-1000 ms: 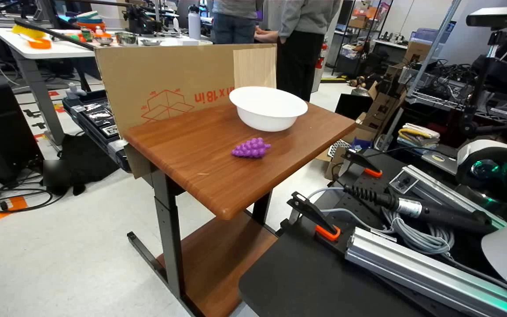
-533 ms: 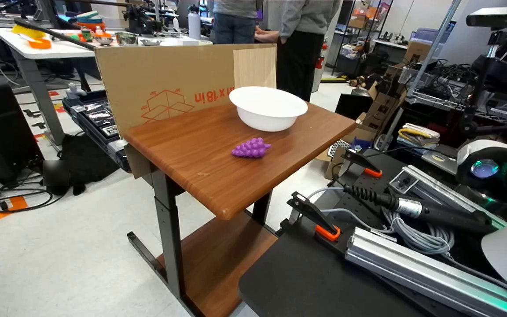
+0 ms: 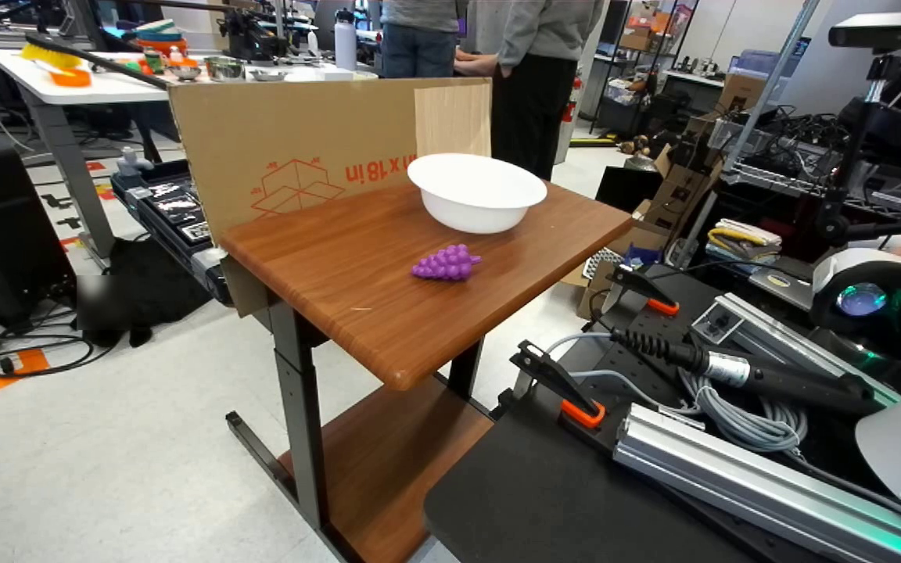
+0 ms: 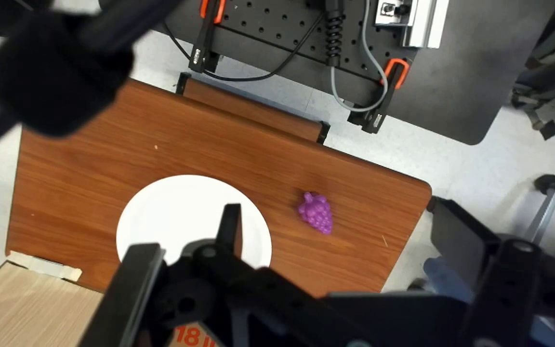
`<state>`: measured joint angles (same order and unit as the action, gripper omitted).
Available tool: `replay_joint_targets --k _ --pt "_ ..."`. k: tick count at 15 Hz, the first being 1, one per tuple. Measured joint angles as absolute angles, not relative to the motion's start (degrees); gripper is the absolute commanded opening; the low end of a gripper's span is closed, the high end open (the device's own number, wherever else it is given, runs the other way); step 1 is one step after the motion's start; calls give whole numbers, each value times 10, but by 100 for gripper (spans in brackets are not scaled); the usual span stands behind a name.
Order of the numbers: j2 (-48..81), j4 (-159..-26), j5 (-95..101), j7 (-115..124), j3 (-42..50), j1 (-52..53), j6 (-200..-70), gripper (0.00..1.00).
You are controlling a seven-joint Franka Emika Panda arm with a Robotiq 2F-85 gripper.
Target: Put the purple thing in the bowl
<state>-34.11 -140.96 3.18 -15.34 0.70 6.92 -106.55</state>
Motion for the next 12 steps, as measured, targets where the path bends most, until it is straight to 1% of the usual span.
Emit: replay_joint_targets --k 6,12 --pt "-178 -1306 33 -219 -15 94 -1063 100" --pt "-160 -1288 33 -232 -16 94 -1047 100"
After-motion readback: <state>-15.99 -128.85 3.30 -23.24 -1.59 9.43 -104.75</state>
